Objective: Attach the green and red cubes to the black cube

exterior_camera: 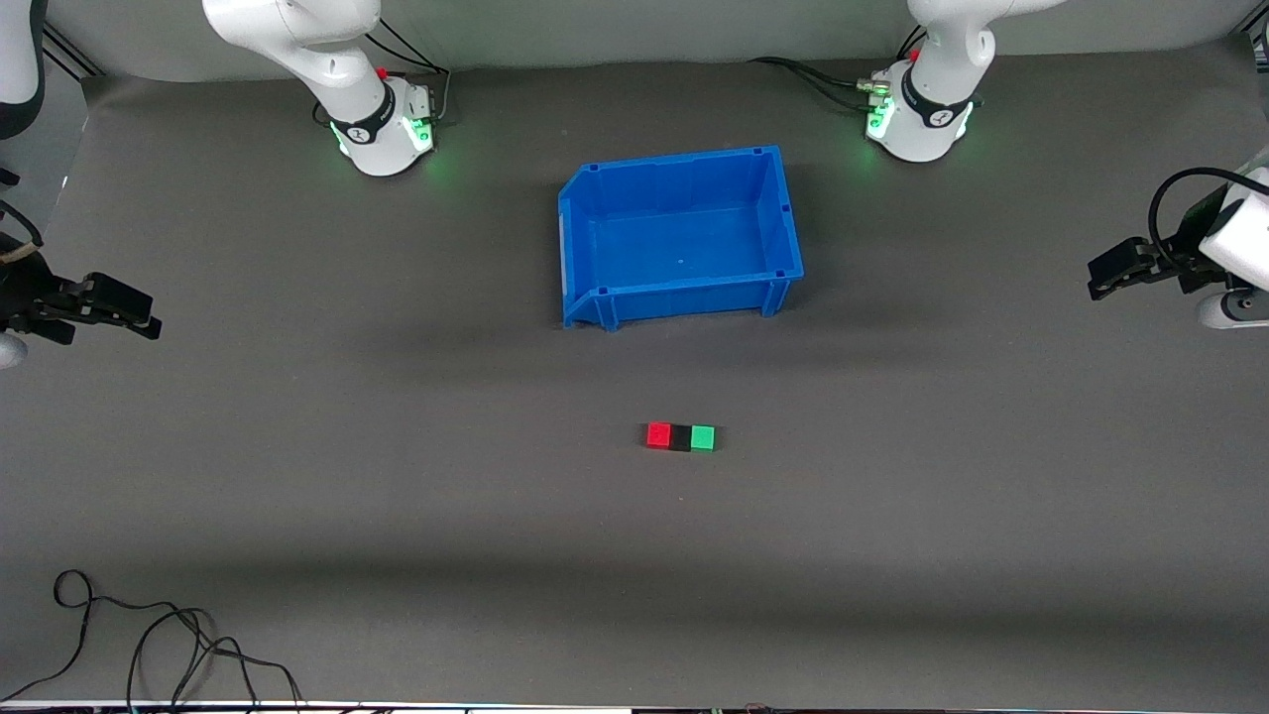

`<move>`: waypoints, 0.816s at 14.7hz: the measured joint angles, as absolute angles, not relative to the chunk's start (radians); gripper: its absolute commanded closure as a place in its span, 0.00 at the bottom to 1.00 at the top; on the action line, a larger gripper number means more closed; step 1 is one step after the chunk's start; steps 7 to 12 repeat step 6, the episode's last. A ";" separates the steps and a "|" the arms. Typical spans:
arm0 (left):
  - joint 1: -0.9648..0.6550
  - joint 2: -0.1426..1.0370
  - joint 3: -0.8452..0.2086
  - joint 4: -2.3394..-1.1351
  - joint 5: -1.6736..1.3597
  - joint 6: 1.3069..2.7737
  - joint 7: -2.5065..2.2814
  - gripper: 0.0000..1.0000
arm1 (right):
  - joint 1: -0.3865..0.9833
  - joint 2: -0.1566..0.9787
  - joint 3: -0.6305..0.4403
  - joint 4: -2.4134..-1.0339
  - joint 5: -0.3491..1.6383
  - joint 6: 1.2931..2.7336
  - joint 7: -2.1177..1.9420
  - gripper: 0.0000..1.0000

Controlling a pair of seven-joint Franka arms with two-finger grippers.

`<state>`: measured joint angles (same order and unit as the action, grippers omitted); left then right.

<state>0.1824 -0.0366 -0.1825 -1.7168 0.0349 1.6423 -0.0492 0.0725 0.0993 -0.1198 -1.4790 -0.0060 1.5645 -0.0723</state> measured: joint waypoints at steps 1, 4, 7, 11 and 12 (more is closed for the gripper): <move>0.181 -0.036 -0.183 -1.717 0.035 1.642 -0.049 0.01 | 0.073 0.098 -0.120 -1.479 -0.004 1.558 -0.071 0.00; 0.179 -0.034 -0.184 -1.717 0.035 1.642 -0.049 0.01 | 0.073 0.096 -0.120 -1.479 0.015 1.552 -0.066 0.00; 0.179 -0.032 -0.184 -1.717 0.035 1.642 -0.049 0.01 | 0.073 0.096 -0.120 -1.479 0.023 1.552 -0.065 0.00; 0.179 -0.032 -0.184 -1.717 0.035 1.642 -0.049 0.01 | 0.073 0.096 -0.120 -1.479 0.023 1.552 -0.065 0.00; 0.179 -0.032 -0.184 -1.717 0.035 1.642 -0.049 0.01 | 0.073 0.096 -0.120 -1.479 0.023 1.552 -0.065 0.00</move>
